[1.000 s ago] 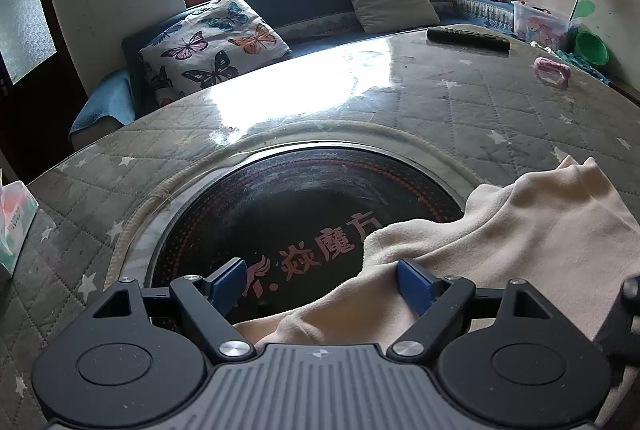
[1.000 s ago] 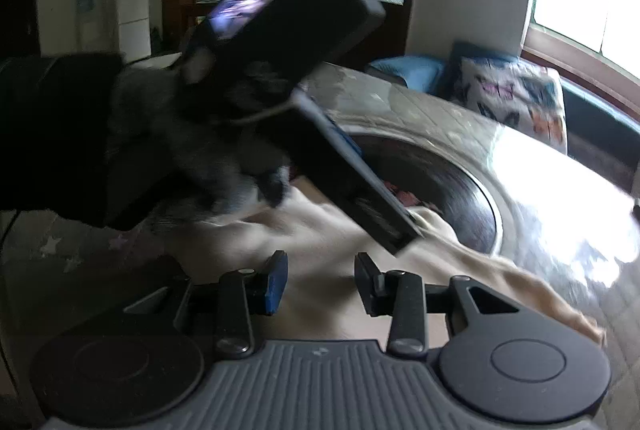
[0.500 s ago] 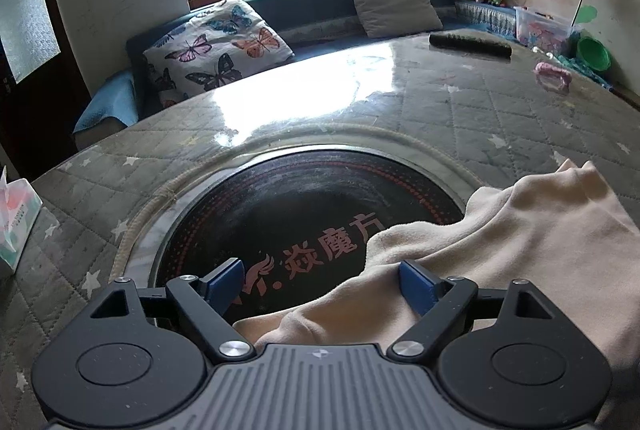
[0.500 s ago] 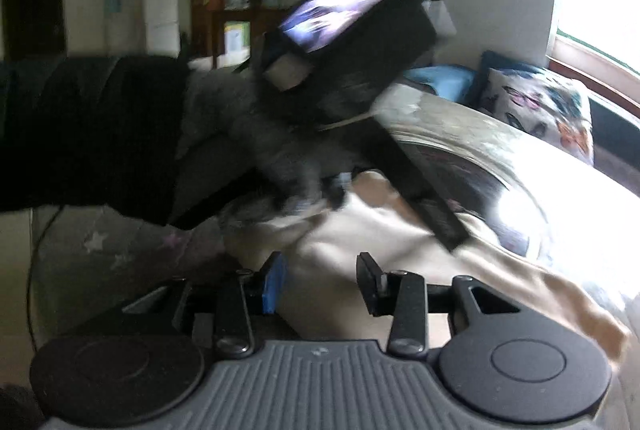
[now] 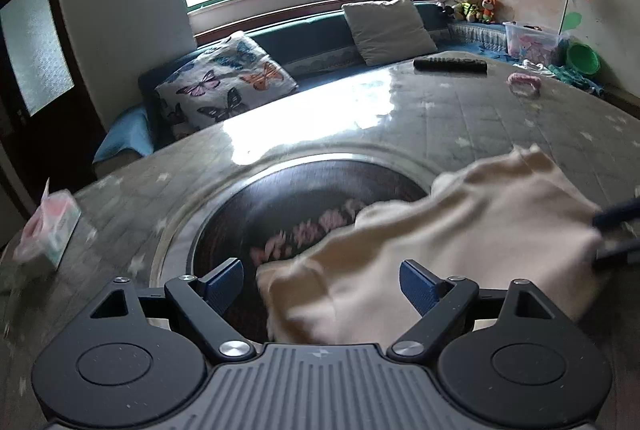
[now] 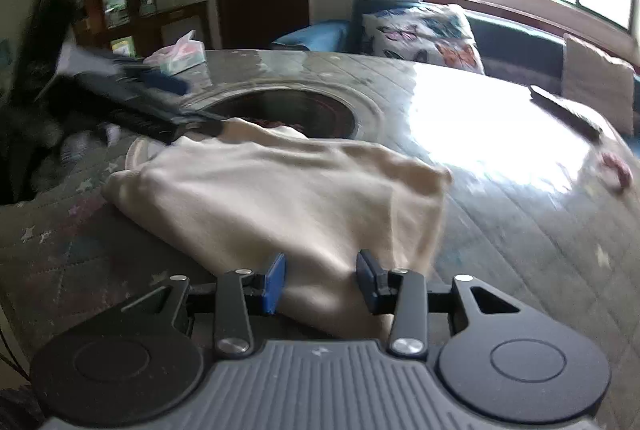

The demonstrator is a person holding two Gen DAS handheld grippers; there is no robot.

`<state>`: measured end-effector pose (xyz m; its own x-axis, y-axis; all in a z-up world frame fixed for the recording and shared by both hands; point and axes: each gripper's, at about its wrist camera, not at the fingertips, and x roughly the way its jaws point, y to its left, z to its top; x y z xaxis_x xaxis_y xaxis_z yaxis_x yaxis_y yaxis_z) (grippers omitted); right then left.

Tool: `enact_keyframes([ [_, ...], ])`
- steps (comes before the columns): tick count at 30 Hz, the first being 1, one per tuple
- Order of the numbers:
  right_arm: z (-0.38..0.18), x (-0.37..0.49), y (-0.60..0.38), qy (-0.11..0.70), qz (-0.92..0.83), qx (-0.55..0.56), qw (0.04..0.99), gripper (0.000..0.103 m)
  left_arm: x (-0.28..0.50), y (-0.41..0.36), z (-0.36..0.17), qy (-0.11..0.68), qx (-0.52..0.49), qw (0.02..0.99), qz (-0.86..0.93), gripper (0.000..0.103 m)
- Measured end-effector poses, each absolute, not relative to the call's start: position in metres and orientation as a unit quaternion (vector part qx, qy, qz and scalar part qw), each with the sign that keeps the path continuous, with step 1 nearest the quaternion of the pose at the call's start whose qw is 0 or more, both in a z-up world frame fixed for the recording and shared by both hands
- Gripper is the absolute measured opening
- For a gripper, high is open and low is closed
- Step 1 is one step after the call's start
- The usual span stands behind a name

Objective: Fold clothes

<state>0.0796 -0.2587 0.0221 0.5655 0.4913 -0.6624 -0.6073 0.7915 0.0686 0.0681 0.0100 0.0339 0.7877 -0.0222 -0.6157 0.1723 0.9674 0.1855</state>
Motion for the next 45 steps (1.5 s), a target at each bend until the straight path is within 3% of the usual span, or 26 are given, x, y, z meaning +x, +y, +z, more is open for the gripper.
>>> enact_keyframes([
  [7, 0.044, 0.098, -0.253, 0.317, 0.309, -0.077, 0.893, 0.04, 0.04, 0.026, 0.022, 0.331, 0.099, 0.938, -0.012, 0.088],
  [17, 0.019, 0.16, -0.252, 0.352, 0.254, -0.045, 0.899, 0.037, 0.034, 0.05, 0.02, 0.347, 0.069, 0.935, 0.013, 0.088],
  [45, 0.021, 0.177, -0.231, 0.346, 0.268, -0.043, 0.898, 0.034, 0.118, 0.044, 0.016, 0.367, 0.06, 0.928, 0.022, 0.089],
])
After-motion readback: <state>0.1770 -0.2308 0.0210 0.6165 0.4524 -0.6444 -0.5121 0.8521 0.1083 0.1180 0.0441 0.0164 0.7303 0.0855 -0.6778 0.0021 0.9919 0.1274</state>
